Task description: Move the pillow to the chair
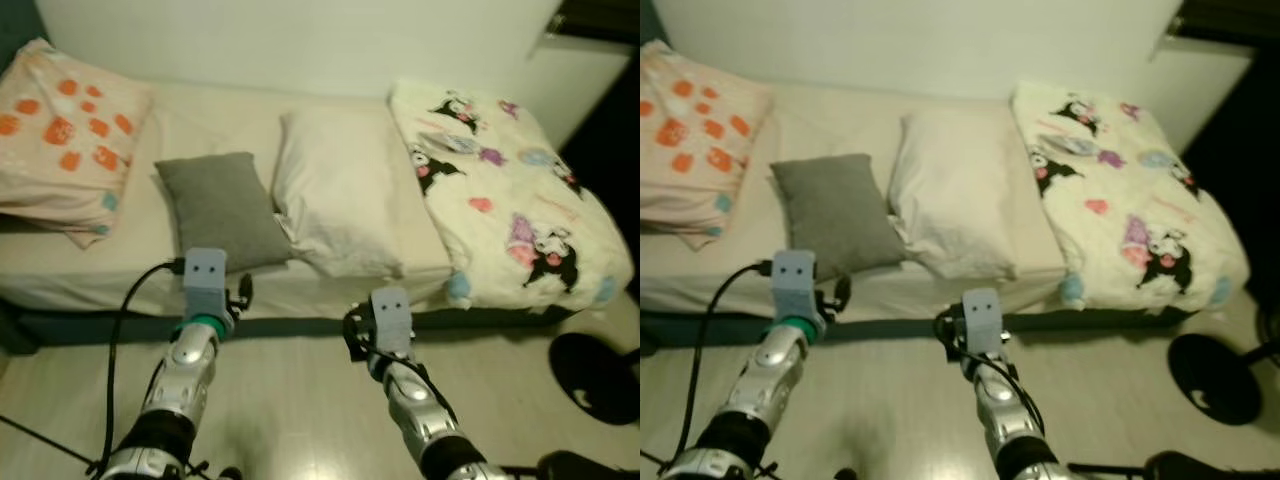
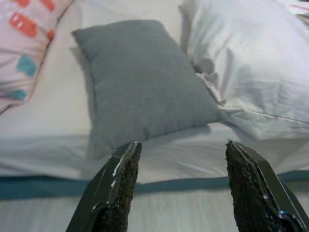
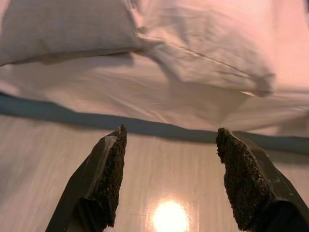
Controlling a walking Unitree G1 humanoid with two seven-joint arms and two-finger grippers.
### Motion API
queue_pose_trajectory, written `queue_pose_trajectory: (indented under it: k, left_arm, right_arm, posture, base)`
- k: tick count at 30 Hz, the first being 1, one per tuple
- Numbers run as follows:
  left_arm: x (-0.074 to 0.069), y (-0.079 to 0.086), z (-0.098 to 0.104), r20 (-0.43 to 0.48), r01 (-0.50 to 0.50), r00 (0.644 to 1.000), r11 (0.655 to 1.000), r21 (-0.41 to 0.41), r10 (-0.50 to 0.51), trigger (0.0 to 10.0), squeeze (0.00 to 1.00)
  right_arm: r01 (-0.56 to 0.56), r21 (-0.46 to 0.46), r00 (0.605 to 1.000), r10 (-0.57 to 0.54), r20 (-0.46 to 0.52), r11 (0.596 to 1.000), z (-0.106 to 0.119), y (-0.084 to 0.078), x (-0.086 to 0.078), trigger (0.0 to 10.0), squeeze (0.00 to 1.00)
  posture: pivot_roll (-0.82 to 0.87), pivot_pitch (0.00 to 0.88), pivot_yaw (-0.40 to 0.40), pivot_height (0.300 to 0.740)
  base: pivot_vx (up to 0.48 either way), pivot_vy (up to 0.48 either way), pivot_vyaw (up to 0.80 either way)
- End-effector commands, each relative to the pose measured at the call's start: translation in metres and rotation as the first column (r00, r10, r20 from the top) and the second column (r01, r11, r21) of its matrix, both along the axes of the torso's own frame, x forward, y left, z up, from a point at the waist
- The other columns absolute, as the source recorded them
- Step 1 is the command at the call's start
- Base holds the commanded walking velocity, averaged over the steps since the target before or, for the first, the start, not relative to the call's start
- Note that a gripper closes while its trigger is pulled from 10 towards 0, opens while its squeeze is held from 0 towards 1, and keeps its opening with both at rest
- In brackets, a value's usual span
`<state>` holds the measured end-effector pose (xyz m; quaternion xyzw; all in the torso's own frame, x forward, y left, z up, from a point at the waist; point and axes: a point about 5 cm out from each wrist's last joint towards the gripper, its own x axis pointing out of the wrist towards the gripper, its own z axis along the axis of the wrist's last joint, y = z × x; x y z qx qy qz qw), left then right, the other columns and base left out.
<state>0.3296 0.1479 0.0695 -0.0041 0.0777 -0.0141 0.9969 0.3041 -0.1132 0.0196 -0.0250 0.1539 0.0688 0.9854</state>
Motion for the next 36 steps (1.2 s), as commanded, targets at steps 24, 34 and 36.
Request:
queue_pose_trajectory:
  k: [24,34,36]
  left_arm:
    - [-0.0014,-0.0009,-0.0012,-0.021,0.018,1.0,1.0,-0.003,-0.018,10.0,0.0]
    - [-0.0004,-0.0031,-0.0001,-0.023,0.037,0.999,0.999,-0.002,-0.037,10.0,0.0]
    - [-0.0005,-0.003,-0.0003,-0.023,0.038,0.999,0.999,-0.002,-0.039,10.0,0.0]
  right_arm:
    - [0.024,0.022,1.0,-0.024,-0.014,0.999,-0.0013,-0.0028,-0.0001,10.0,0.0]
    - [0.033,0.028,0.999,-0.033,-0.013,0.999,-0.0012,-0.0034,0.0,10.0,0.0]
    - [0.033,0.027,0.999,-0.033,-0.013,0.999,-0.0014,-0.003,-0.0002,10.0,0.0]
  posture:
    - [-0.02,0.012,-0.043,0.74]
    - [-0.01,0.014,-0.042,0.74]
    - [-0.01,0.013,-0.041,0.74]
  base:
    - [0.315,0.0,0.06]
    - [0.317,0.0,0.0]
    - [0.319,0.0,0.0]
